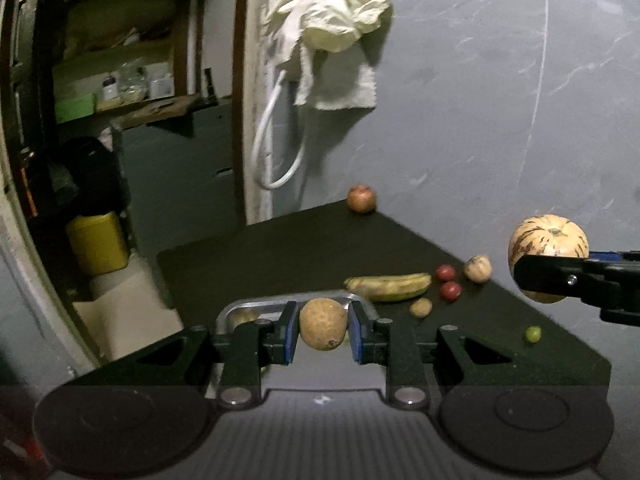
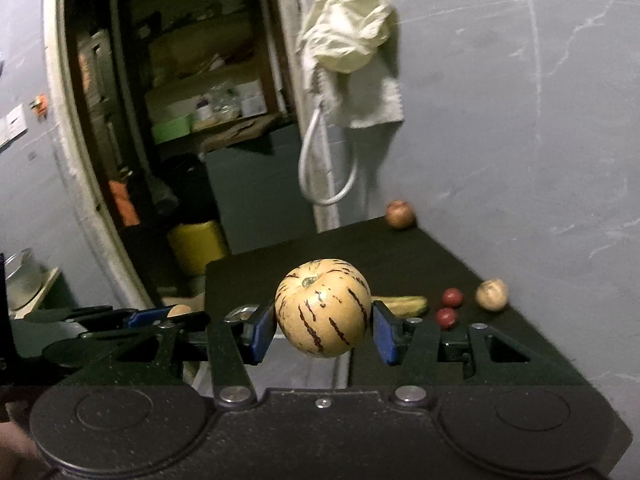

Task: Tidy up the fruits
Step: 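Carry the brown fruit in the left gripper while the right gripper carries the melon over the tray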

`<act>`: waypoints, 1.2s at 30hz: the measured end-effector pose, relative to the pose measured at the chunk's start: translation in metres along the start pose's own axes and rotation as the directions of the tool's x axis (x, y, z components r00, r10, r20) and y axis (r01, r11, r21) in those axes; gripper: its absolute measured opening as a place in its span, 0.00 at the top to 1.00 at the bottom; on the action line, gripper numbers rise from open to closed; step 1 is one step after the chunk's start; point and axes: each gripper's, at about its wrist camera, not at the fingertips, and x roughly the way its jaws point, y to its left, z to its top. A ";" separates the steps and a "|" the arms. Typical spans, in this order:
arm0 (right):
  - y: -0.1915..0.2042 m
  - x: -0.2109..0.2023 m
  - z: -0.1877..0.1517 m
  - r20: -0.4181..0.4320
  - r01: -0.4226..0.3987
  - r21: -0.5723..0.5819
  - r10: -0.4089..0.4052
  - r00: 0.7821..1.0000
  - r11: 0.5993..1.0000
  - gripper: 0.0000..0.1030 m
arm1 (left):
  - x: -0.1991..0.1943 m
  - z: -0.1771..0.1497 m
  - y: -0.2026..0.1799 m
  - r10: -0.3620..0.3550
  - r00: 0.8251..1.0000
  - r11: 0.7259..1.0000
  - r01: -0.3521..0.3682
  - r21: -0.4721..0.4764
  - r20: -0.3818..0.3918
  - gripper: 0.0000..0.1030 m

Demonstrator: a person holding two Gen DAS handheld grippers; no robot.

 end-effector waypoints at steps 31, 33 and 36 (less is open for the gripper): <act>0.022 0.075 -0.019 -0.162 0.003 0.000 -0.003 0.987 1.000 0.49 | 0.062 -0.046 0.031 -0.037 0.984 0.997 0.048 0.058 -0.174 0.73; 0.023 0.090 -0.014 -0.173 0.002 -0.002 -0.002 0.985 1.000 0.49 | 0.071 -0.048 0.031 -0.050 0.981 0.995 0.064 0.074 -0.185 0.73; 0.026 0.114 -0.007 -0.194 -0.007 -0.017 0.003 0.981 1.000 0.49 | 0.085 -0.054 0.031 -0.067 0.976 0.991 0.088 0.096 -0.206 0.73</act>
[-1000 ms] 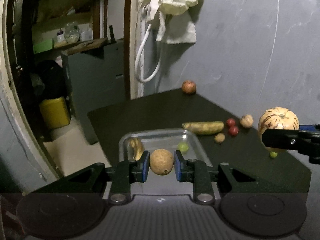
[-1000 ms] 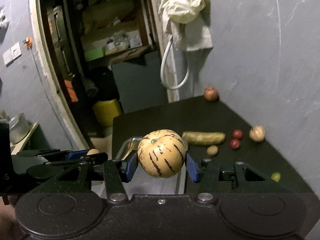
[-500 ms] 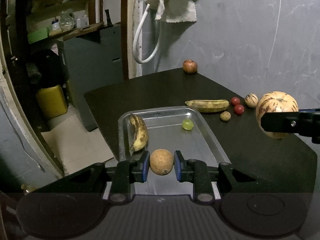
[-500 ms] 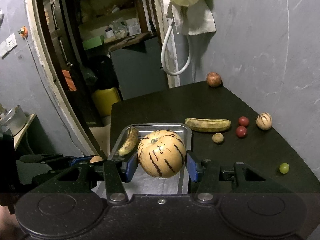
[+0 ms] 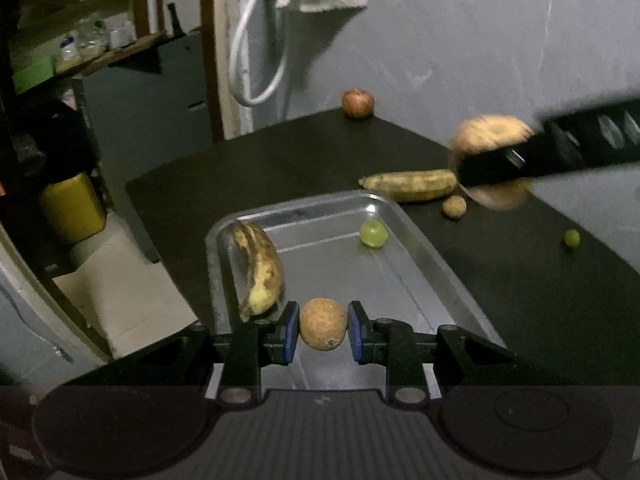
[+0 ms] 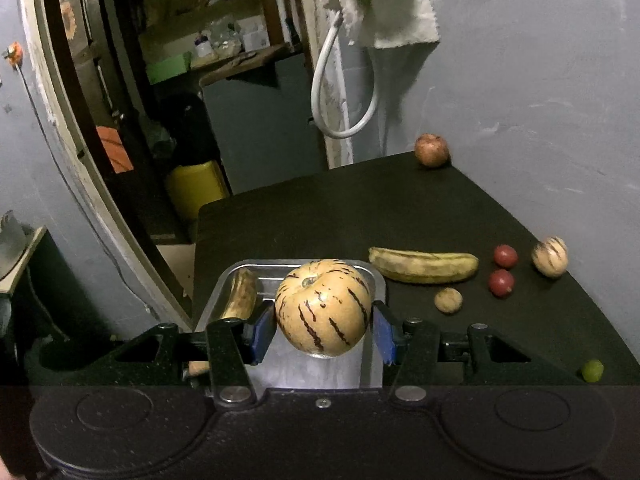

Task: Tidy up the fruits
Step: 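Carry the brown fruit in the left gripper while the right gripper carries the melon over the tray, then lower the striped melon into the tray with the right gripper while the left gripper releases the brown fruit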

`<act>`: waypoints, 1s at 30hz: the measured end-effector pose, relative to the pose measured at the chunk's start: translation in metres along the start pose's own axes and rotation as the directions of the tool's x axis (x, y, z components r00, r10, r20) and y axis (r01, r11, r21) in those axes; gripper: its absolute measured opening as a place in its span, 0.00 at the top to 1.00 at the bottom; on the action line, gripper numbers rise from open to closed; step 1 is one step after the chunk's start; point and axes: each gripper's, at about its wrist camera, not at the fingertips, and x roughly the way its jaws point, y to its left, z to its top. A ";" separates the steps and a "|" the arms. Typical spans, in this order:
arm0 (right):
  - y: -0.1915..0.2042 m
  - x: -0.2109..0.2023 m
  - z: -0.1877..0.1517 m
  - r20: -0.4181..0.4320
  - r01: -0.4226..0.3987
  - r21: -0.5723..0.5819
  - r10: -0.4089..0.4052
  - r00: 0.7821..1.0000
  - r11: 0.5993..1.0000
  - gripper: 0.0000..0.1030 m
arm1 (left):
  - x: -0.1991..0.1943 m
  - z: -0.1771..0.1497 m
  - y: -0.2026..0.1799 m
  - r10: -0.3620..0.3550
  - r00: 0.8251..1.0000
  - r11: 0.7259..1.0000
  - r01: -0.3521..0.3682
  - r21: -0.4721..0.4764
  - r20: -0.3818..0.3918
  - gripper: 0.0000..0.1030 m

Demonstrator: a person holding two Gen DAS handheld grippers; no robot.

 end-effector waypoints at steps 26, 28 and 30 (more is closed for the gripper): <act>0.023 0.170 0.021 -0.222 -0.090 -0.164 0.052 0.974 0.982 0.49 | 0.056 -0.004 0.019 -0.062 0.995 0.995 0.068 0.076 -0.073 0.73; 0.024 0.172 0.022 -0.223 -0.089 -0.168 0.050 0.974 0.982 0.49 | 0.057 -0.003 0.019 -0.061 0.995 0.995 0.067 0.076 -0.073 0.72; 0.025 0.174 0.023 -0.223 -0.089 -0.180 0.047 0.974 0.980 0.48 | 0.058 -0.003 0.019 -0.060 0.996 0.995 0.065 0.076 -0.073 0.72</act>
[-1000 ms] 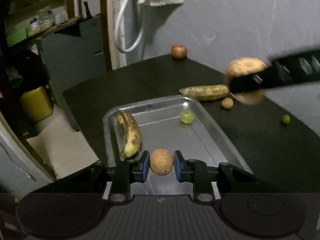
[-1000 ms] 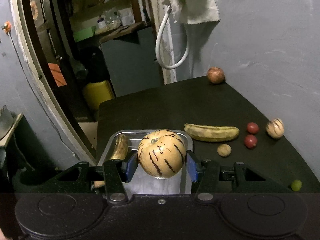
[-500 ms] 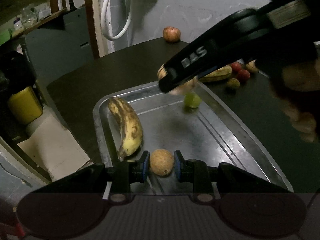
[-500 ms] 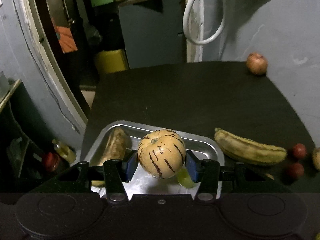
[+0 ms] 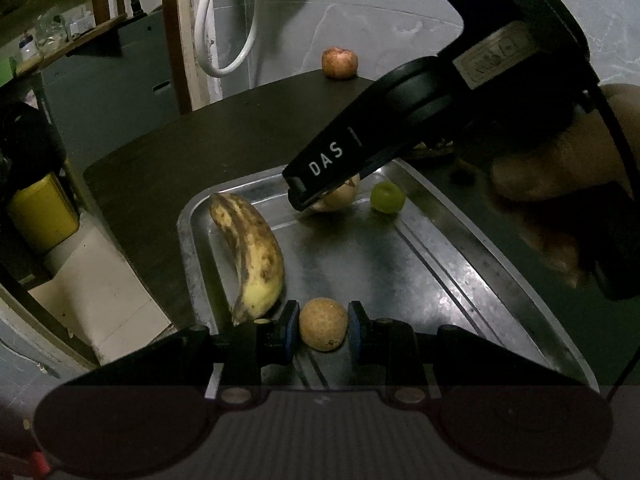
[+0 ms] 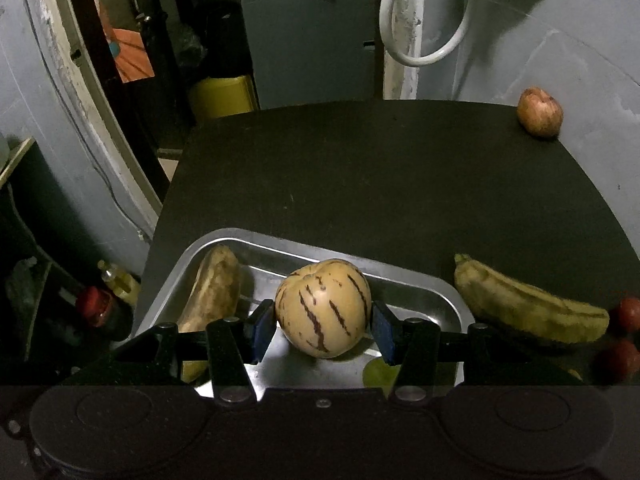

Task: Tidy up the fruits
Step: 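Lower the striped melon into the tray with the right gripper while the left gripper releases the brown fruit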

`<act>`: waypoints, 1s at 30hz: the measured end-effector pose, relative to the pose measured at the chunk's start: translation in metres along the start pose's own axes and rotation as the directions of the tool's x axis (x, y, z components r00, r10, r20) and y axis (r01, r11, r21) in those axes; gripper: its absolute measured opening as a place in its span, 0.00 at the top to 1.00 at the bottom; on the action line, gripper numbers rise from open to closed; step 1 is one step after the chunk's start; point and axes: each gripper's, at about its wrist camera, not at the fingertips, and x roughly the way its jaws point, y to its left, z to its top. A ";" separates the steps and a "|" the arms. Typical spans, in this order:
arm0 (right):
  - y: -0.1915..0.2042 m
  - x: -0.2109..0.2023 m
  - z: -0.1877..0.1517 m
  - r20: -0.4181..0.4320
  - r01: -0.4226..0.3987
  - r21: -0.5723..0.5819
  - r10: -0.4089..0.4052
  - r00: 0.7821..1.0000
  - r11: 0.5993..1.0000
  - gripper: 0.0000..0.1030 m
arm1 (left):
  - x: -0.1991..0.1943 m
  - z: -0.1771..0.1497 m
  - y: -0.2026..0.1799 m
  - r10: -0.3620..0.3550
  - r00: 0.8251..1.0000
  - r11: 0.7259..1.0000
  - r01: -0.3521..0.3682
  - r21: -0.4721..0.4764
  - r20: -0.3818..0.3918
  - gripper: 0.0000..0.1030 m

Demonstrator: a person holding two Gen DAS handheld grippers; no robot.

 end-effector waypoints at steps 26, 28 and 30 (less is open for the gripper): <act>0.001 -0.020 0.007 0.048 0.003 0.021 -0.004 0.999 1.000 0.39 | -0.015 0.004 0.002 0.026 0.999 0.999 -0.025 -0.028 0.021 0.60; 0.000 -0.025 0.007 0.056 0.003 0.028 -0.005 0.998 1.000 0.36 | -0.018 0.004 0.002 0.025 0.999 0.999 -0.025 -0.027 0.026 0.52; -0.002 -0.030 0.007 0.067 0.006 0.036 -0.009 0.998 0.999 0.34 | -0.020 0.004 0.000 0.024 0.999 0.999 -0.023 -0.027 0.033 0.49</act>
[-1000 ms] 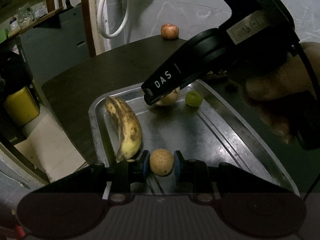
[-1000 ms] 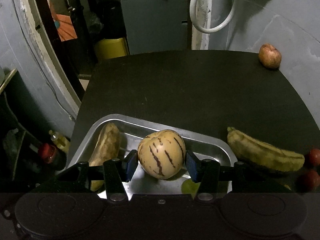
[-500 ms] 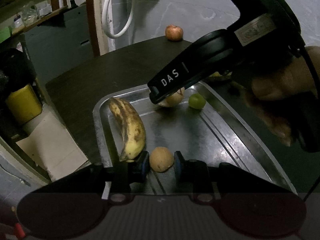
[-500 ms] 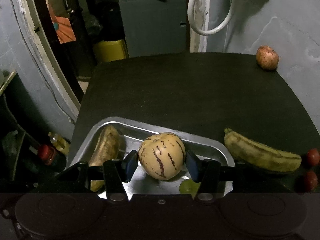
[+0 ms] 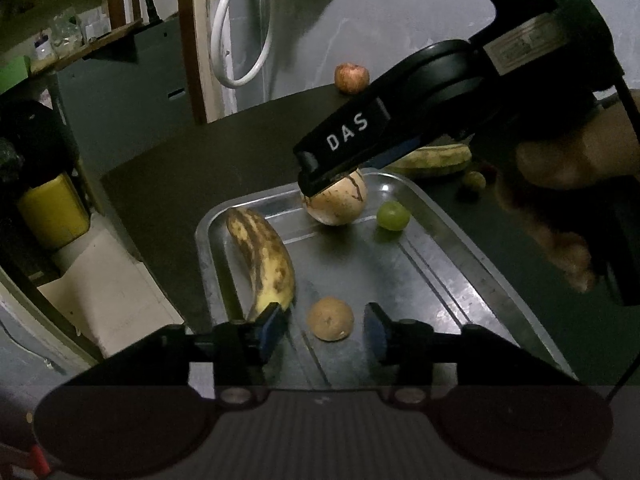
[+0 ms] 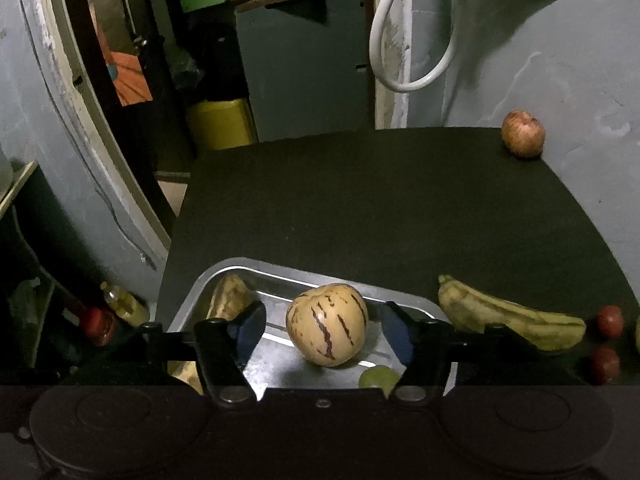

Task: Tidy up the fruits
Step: 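Lower the striped melon into the tray with the right gripper while the left gripper releases the brown fruit, then withdraw both grippers from the tray toward the remaining fruits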

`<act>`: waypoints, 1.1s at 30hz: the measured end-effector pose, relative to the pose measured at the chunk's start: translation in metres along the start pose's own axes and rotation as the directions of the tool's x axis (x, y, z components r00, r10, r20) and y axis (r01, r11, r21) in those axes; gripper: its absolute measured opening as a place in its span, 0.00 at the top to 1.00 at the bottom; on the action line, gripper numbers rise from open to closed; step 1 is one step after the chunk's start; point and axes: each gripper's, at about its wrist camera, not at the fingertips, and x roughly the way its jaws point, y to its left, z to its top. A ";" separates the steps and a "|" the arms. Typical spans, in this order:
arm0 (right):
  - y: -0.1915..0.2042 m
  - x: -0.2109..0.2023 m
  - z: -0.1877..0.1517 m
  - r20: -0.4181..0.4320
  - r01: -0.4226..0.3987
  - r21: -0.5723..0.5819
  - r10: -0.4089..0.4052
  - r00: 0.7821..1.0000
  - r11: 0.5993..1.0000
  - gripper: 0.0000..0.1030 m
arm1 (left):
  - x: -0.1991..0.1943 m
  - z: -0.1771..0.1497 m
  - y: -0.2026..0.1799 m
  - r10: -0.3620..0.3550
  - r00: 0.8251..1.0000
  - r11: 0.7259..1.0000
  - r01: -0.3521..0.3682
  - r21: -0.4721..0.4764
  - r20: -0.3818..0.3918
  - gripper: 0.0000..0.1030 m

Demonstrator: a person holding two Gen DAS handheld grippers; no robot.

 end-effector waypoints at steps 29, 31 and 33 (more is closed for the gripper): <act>-0.076 -0.219 -0.122 0.189 0.036 0.333 -0.104 0.976 0.942 0.01 | -0.076 0.000 -0.040 -0.041 0.994 0.999 0.044 -0.026 0.099 0.04; -0.082 -0.233 -0.137 0.201 0.041 0.359 -0.120 0.972 0.932 0.01 | -0.082 0.001 -0.052 -0.055 0.992 0.998 0.056 -0.005 0.110 0.04; -0.086 -0.246 -0.148 0.210 0.052 0.371 -0.138 0.968 0.927 0.01 | -0.088 0.003 -0.067 -0.069 0.990 0.997 0.067 0.024 0.121 0.04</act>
